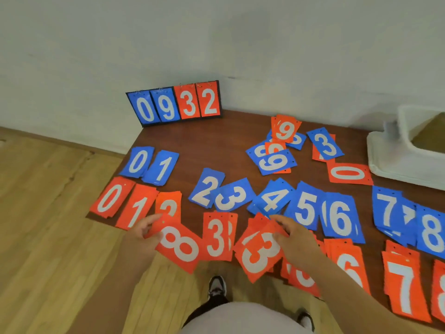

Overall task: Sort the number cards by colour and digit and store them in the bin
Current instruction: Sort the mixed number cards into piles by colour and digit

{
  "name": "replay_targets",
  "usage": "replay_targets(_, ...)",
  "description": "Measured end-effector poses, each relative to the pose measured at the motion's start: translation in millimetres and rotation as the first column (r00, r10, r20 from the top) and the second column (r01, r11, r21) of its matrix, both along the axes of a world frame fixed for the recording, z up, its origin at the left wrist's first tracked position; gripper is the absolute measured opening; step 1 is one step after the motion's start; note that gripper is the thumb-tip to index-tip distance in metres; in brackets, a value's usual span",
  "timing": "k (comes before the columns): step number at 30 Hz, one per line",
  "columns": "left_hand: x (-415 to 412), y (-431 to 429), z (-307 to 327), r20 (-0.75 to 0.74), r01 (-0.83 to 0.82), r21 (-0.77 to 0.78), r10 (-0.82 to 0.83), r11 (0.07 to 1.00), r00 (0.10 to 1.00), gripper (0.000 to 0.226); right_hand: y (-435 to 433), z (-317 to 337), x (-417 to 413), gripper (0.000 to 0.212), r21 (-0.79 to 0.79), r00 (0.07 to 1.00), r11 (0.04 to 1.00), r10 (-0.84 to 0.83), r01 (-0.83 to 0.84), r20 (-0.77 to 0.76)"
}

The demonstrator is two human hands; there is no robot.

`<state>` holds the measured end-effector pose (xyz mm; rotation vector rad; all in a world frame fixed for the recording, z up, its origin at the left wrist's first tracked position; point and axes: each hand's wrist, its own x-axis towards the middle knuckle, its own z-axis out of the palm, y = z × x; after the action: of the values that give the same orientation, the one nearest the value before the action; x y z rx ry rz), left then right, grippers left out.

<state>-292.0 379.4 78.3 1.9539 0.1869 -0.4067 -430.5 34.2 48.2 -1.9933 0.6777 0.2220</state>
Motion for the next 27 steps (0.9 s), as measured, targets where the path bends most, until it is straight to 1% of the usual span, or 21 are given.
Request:
replay_targets(3, 18.4, 29.5, -5.8, -0.067, -0.070, -0.036, 0.067, 0.997, 0.995, 0.050, 24.9, -7.4, 27.1, 0.045, -0.014, 0.998, 0.999, 0.031, -0.032, -0.057)
replay_targets(7, 35.2, 54.0, -13.9, -0.134, -0.082, -0.044, 0.076, 0.996, 0.988, 0.049, 59.9, -9.4, 62.5, 0.043, -0.062, 0.988, 0.990, 0.122, -0.128, -0.093)
replay_targets(9, 40.1, 65.3, -17.6, -0.148, -0.080, -0.044, 0.073, 0.996, 0.986, 0.048, 75.5, -13.4, 81.9, 0.046, -0.094, 0.975, 0.973, 0.199, -0.209, -0.099)
replay_targets(12, 43.4, 80.1, -20.7, -0.161, -0.076, -0.025, 0.071, 0.997, 0.984, 0.049, 91.6, -20.2, 107.2, 0.050, -0.171, 0.916, 0.904, 0.366, -0.392, -0.163)
replay_targets(14, 45.9, 87.7, -25.0, -0.180, -0.072, -0.023, 0.067, 0.997, 0.981, 0.049, 96.8, -23.1, 121.2, 0.053, -0.266, 0.885, 0.847, 0.416, -0.460, -0.208)
replay_targets(16, 48.7, 89.4, -26.3, -0.192, -0.047, -0.016, 0.043, 0.999, 0.980, 0.049, 97.5, -24.5, 130.4, 0.058, -0.374, 0.911, 0.832, 0.351, -0.409, -0.215)
replay_targets(18, 53.5, 84.2, -27.3, -0.207, -0.015, -0.007, 0.013, 1.000, 0.978, 0.047, 97.5, -21.3, 133.0, 0.059, -0.410, 0.950, 0.858, 0.269, -0.311, -0.157)
replay_targets(19, 55.3, 78.8, -27.2, -0.214, 0.012, 0.002, -0.011, 1.000, 0.977, 0.046, 97.7, -18.3, 131.1, 0.059, -0.373, 0.967, 0.892, 0.231, -0.255, -0.108)
replay_targets(21, 58.1, 60.4, -24.4, -0.214, 0.094, 0.007, -0.091, 0.996, 0.973, 0.044, 100.5, -6.0, 122.2, 0.051, -0.183, 0.991, 0.974, 0.129, -0.135, -0.043)
replay_targets(23, 60.3, 32.0, -21.7, -0.204, 0.199, -0.014, -0.197, 0.980, 0.959, 0.046, 103.7, 9.2, 109.3, 0.034, 0.027, 0.994, 0.995, 0.095, -0.094, -0.049)
replay_targets(24, 60.7, 13.6, -18.9, -0.210, 0.255, -0.033, -0.256, 0.966, 0.944, 0.046, 104.1, 15.5, 101.3, 0.025, 0.093, 0.993, 0.990, 0.109, -0.105, -0.047)
replay_targets(25, 60.4, -6.9, -16.0, -0.210, 0.311, -0.063, -0.317, 0.949, 0.925, 0.046, 103.2, 21.5, 92.7, 0.018, 0.133, 0.992, 0.984, 0.123, -0.117, -0.040)
replay_targets(27, 59.5, -52.0, -12.5, -0.183, 0.417, -0.097, -0.428, 0.904, 0.885, 0.048, 94.1, 29.7, 74.3, 0.012, 0.131, 0.994, 0.986, 0.103, -0.100, -0.021)
